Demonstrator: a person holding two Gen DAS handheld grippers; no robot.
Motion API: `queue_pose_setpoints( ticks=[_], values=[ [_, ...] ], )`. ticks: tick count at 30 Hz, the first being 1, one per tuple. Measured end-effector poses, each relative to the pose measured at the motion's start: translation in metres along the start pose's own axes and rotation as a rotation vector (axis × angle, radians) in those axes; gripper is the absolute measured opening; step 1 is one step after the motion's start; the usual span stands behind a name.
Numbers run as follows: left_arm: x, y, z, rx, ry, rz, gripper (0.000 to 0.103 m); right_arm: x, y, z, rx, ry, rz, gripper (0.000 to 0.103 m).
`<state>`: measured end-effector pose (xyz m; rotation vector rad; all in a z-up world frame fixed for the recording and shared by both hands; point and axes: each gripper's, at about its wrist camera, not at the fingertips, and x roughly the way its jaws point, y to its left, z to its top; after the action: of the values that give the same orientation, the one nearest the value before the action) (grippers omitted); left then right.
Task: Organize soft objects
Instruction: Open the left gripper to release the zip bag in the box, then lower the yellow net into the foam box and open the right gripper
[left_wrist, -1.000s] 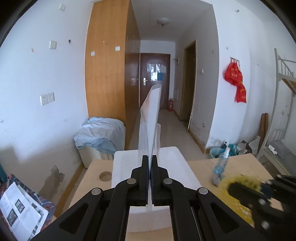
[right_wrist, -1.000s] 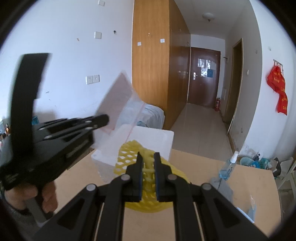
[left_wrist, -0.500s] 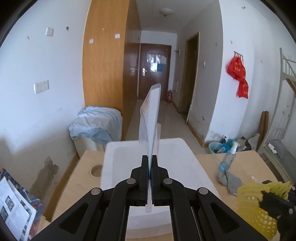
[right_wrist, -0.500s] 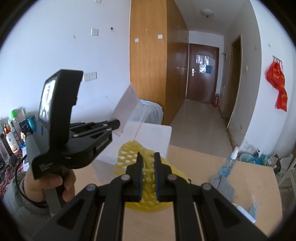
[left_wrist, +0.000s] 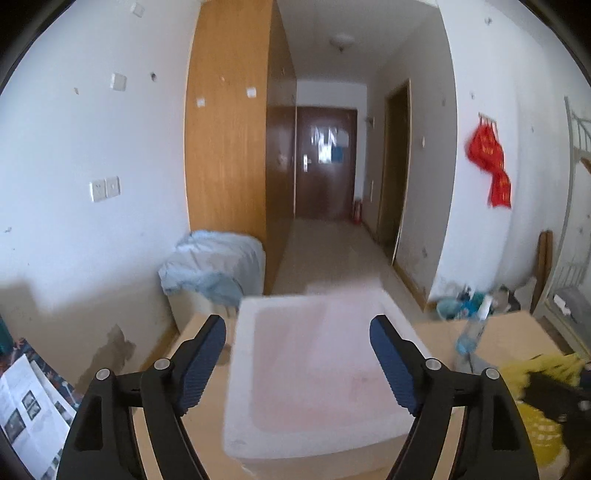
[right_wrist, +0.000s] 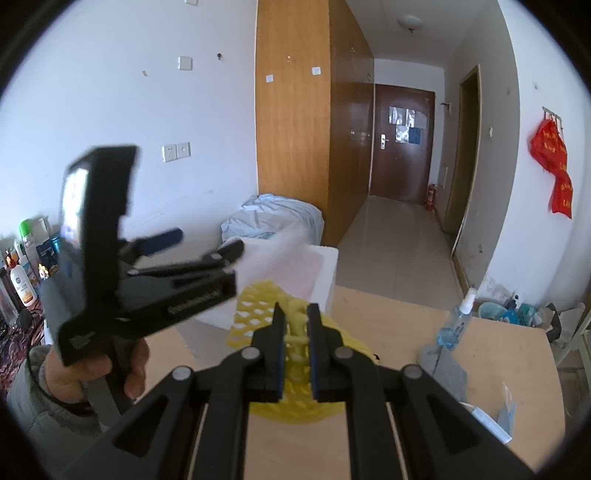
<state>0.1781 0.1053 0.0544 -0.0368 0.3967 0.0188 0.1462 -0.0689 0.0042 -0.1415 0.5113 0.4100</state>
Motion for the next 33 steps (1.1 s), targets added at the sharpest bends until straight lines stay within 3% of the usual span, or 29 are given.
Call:
queue_pose_setpoints(
  ticks=[8,22,33],
  values=[
    [-0.034,0.026,0.003,-0.052,-0.071,0.049,0.089,0.024,0.011,0.018,-0.013,0.014,0.041,0.013],
    [-0.076,0.06,-0.018,-0.113,-0.107,0.147,0.096,0.079,0.032,0.038,-0.042,0.042,0.07,0.013],
    [-0.071,0.068,-0.022,-0.109,-0.088,0.166,0.096,0.11,0.034,0.036,-0.022,0.092,0.092,0.013]
  ],
)
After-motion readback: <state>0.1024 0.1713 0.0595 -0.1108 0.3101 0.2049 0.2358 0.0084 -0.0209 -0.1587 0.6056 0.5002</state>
